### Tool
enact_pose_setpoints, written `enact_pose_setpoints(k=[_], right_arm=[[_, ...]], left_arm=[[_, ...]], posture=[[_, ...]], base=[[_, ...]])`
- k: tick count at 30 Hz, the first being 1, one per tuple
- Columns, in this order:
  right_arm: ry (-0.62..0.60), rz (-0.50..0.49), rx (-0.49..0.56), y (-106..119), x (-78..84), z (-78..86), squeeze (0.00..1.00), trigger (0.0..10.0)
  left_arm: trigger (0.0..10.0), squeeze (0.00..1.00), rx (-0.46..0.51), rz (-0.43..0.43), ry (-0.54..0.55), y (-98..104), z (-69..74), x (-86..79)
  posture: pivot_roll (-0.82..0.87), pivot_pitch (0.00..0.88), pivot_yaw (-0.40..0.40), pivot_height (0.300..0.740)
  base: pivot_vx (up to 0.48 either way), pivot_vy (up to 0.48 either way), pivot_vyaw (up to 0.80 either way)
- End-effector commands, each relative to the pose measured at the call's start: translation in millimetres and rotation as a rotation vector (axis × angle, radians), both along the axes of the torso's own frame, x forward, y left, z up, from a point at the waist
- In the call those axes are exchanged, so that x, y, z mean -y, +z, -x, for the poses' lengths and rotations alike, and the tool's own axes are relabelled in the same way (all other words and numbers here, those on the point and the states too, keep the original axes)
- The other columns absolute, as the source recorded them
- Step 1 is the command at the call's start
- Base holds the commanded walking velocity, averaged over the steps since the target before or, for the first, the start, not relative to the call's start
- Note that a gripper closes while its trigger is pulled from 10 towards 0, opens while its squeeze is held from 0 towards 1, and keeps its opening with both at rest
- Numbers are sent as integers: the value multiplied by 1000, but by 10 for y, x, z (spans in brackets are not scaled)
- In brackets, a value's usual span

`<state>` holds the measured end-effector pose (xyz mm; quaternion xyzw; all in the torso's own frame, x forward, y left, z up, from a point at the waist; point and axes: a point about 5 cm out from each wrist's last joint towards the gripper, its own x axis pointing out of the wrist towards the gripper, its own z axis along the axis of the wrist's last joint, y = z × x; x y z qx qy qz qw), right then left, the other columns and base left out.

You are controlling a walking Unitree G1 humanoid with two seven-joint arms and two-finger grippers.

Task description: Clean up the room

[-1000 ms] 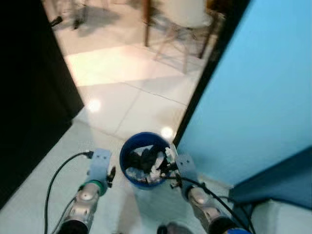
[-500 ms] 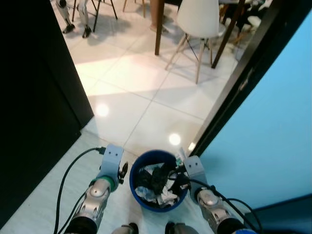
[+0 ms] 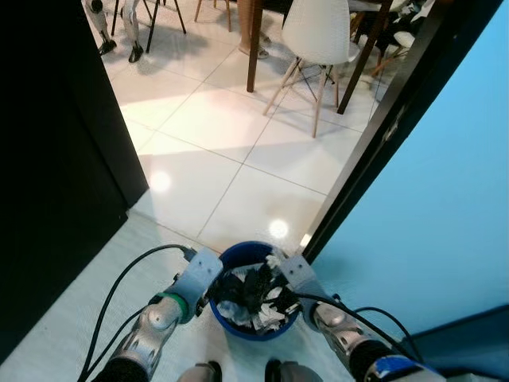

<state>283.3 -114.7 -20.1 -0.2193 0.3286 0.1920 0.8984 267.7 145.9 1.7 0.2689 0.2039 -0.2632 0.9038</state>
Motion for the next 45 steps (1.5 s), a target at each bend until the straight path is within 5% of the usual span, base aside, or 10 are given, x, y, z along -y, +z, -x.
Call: enact_pose_setpoints(k=[1,8,19,23,24,25,26,31,32,45], right_arm=[[34,12,-44,-58,-16,63,0,10000],[133,37,-13,26,-197,-10,0,10000],[32,38,84,125,-216,-116,0,10000],[24,32,96,151,-221,-142,94,10000],[27,31,96,158,-221,-148,824,10000],[27,31,96,158,-221,-148,824,10000],[34,18,90,159,-227,-149,1000,10000],[42,18,95,167,-230,-155,1000,10000],[41,21,104,175,-228,-162,0,10000],[-46,-40,130,195,-167,-182,0,10000]], left_arm=[[10000,0,-4,-46,-96,-39,119,15],[10000,0,36,-90,-245,61,303,-16],[10000,0,46,-99,-268,93,317,11],[10000,0,45,-101,-264,101,322,11],[10000,0,44,-103,-267,104,332,18],[10000,0,44,-103,-267,104,332,18],[10000,0,41,-106,-269,108,343,25],[10000,0,39,-112,-275,112,346,45],[10000,0,39,-113,-275,118,336,52],[10000,0,47,-114,-246,116,256,83]], posture=[[75,279,-16,740],[110,354,-2,740],[123,347,-3,740],[121,340,2,740],[120,337,2,740],[120,337,2,740],[121,338,2,740],[117,328,5,740],[115,326,6,740],[102,311,10,740]], base=[[0,0,0],[0,0,0],[0,0,0],[0,0,0],[0,0,0],[0,0,0],[0,0,0],[0,0,0],[0,0,0],[0,0,0]])
